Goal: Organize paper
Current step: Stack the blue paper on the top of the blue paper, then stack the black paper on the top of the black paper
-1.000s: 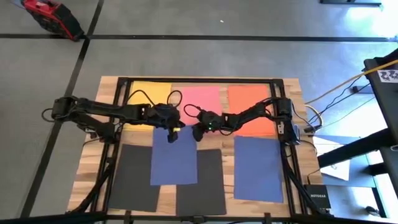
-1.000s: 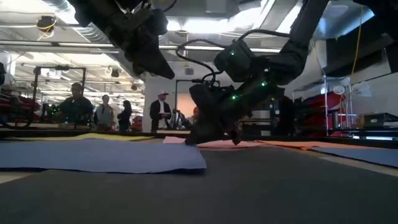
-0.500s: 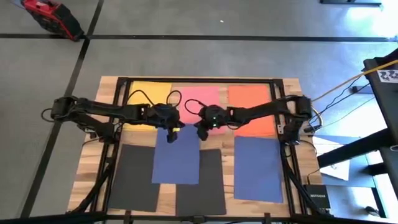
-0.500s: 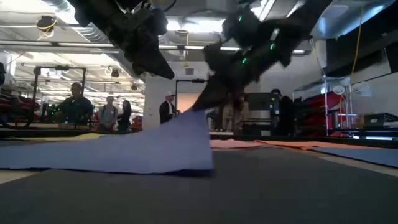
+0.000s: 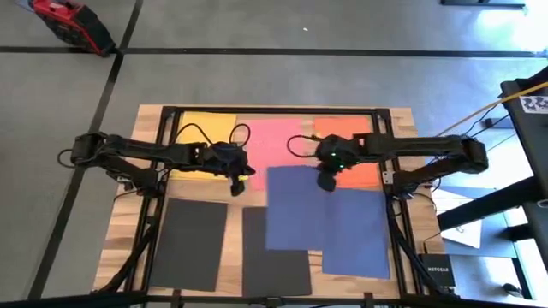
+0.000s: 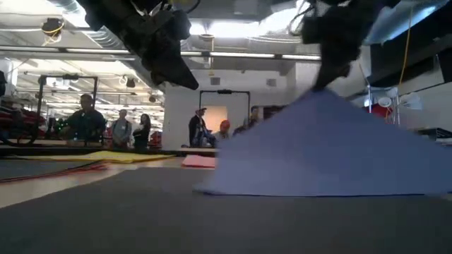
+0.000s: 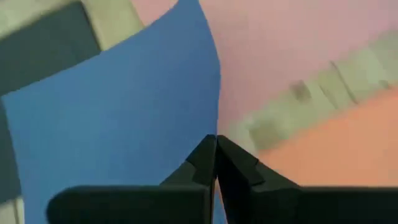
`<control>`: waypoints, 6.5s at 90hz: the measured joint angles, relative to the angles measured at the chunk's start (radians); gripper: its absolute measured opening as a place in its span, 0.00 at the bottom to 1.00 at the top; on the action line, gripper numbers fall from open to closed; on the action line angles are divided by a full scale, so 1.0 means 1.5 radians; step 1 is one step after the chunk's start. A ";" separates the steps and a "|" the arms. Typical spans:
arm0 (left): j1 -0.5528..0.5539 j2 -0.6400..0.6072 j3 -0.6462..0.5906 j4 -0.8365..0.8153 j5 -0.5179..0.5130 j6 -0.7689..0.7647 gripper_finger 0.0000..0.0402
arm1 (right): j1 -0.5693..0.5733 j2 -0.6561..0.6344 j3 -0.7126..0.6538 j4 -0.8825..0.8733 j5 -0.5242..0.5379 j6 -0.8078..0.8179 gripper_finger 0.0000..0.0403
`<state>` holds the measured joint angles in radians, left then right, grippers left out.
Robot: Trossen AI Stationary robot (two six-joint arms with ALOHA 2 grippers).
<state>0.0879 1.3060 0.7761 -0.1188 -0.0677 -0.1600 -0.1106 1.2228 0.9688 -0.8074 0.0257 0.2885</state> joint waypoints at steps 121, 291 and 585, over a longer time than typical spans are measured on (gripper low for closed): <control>0.000 0.000 0.000 -0.001 -0.003 -0.020 0.00 | 0.236 -0.273 -0.110 -0.455 -0.013 0.259 0.00; 0.000 0.000 0.000 -0.006 0.044 -0.019 0.00 | 0.318 -0.257 -0.129 -0.333 -0.092 0.516 0.30; -0.055 0.148 0.005 -0.266 0.107 0.199 0.00 | 0.318 0.084 -0.129 0.137 0.053 0.235 0.30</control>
<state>0.0059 1.5272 0.7837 -0.5177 0.0928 0.1390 0.3659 1.3483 0.7746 -0.6022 0.1059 0.6411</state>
